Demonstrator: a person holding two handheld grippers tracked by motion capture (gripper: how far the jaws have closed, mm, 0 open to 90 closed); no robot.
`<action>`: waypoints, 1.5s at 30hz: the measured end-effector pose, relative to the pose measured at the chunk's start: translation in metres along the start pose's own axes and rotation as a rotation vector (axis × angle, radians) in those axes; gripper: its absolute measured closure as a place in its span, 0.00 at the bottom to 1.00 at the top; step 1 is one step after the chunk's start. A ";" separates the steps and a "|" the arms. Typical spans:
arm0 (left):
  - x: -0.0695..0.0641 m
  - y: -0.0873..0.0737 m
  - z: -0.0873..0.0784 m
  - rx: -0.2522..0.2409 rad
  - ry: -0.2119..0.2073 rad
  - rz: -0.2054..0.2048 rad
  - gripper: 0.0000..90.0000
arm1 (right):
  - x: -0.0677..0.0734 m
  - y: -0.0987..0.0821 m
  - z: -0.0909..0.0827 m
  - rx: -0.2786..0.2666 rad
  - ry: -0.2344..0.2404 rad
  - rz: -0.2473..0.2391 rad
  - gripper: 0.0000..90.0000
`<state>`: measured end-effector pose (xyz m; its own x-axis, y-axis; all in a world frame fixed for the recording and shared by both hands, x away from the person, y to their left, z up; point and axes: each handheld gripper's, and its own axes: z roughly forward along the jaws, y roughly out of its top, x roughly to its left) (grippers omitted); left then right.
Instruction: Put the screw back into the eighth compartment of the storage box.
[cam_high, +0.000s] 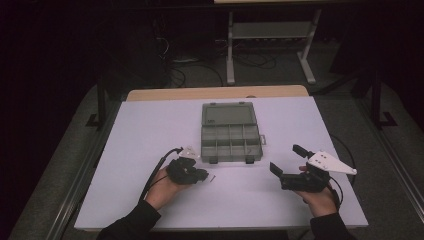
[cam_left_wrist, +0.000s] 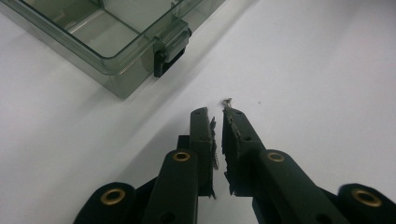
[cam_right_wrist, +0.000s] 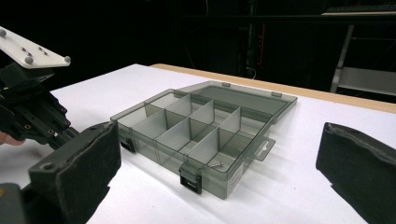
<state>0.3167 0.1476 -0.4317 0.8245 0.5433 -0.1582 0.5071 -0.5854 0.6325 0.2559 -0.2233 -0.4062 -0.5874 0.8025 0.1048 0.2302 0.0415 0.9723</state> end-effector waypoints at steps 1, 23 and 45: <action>0.000 0.000 0.000 0.002 -0.003 -0.007 0.92 | 0.000 0.000 0.000 0.000 0.000 -0.001 0.00; -0.005 -0.002 0.010 0.012 0.030 0.009 0.97 | 0.000 0.000 0.000 -0.001 0.000 0.001 0.00; -0.002 0.006 -0.003 -0.010 -0.025 -0.001 0.98 | -0.001 0.000 0.000 -0.002 -0.003 0.004 0.00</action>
<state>0.3181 0.1445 -0.4254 0.8300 0.5287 -0.1776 0.5057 -0.5790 0.6396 0.2564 -0.2238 -0.4061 -0.5844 0.8042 0.1082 0.2311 0.0371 0.9722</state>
